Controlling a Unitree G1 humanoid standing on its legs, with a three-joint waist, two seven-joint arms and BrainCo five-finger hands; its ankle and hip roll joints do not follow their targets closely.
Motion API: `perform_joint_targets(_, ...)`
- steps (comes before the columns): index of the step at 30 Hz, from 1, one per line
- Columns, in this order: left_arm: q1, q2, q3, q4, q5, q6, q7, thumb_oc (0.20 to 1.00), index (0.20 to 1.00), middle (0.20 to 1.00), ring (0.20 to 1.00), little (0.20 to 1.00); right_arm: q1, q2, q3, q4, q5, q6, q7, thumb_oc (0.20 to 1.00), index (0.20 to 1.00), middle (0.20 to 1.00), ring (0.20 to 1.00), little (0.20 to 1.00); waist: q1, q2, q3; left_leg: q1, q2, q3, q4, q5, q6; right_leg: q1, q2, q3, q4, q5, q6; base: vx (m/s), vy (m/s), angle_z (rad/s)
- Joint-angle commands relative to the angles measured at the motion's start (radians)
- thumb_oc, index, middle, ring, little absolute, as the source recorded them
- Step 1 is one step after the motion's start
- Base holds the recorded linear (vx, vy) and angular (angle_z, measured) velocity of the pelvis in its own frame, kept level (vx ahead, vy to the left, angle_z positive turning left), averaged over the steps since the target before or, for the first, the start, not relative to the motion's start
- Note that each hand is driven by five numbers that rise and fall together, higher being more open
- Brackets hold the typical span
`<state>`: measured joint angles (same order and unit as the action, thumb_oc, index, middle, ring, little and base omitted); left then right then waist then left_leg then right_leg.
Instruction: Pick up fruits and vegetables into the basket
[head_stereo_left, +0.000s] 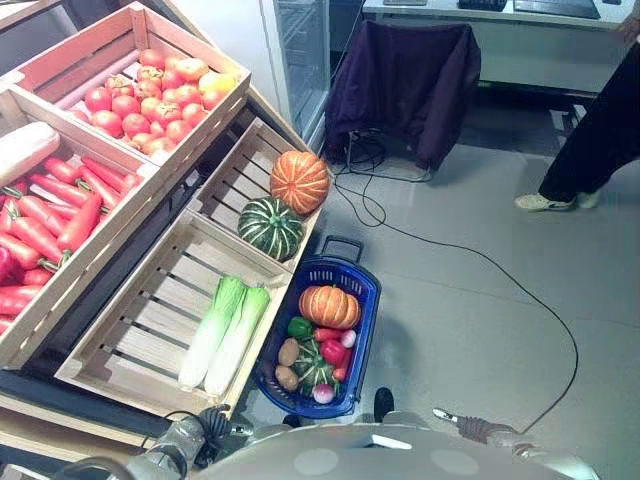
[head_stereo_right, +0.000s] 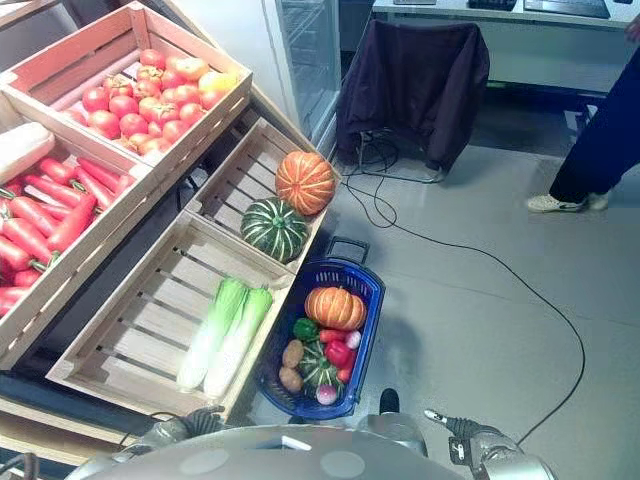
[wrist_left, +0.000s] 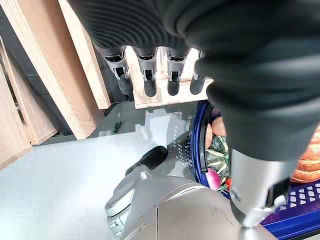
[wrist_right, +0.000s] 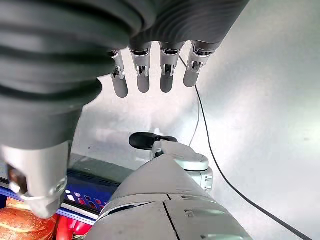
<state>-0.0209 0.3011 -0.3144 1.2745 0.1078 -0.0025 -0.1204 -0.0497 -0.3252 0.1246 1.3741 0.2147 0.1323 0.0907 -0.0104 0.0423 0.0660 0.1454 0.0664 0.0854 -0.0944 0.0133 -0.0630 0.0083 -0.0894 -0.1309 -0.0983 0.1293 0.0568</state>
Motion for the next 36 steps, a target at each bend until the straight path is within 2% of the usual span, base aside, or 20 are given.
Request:
perform_joint_targets(1,-0.052,-0.002,0.022,0.084,-0.010,-0.006,-0.011,1.000,1.000,1.000,1.000,1.000,-0.073,0.014,0.012,0.062,0.008,0.003,-0.014,1.000,1.000,1.000,1.000,1.000,-0.013,-0.029,0.031,-0.032,-0.012,-0.039,0.007,-0.082,0.003,0.094,-0.037,0.011,0.011,-0.141,0.081,0.02,0.011,-0.13)
perform_joint_targets(8,-0.049,0.007,0.034,0.086,-0.025,-0.024,-0.011,1.000,1.000,1.000,1.000,1.000,-0.069,0.011,0.008,0.063,0.005,0.002,-0.011,1.000,1.000,1.000,1.000,1.000,-0.012,-0.032,0.028,-0.028,-0.014,-0.041,0.007,-0.085,0.002,0.098,-0.036,0.011,0.011,-0.143,0.080,0.00,0.000,0.00)
perform_joint_targets(28,-0.062,0.015,0.046,0.081,-0.047,-0.019,0.019,1.000,1.000,1.000,1.000,1.000,-0.077,0.003,0.005,0.065,0.000,0.007,-0.013,1.000,1.000,1.000,1.000,1.000,-0.007,-0.034,0.026,-0.023,-0.009,-0.051,0.007,-0.082,-0.002,0.111,-0.033,0.003,0.011,-0.148,0.078,0.00,0.000,0.00)
perform_joint_targets(36,-0.059,0.035,0.040,0.033,-0.093,-0.068,0.033,1.000,1.000,1.000,1.000,1.000,-0.079,-0.023,0.005,0.051,0.008,0.007,0.004,1.000,1.000,1.000,1.000,1.000,-0.003,-0.026,0.061,-0.078,-0.006,-0.058,0.007,-0.056,-0.006,0.065,-0.030,0.012,0.011,-0.134,0.078,0.01,-0.003,0.01)
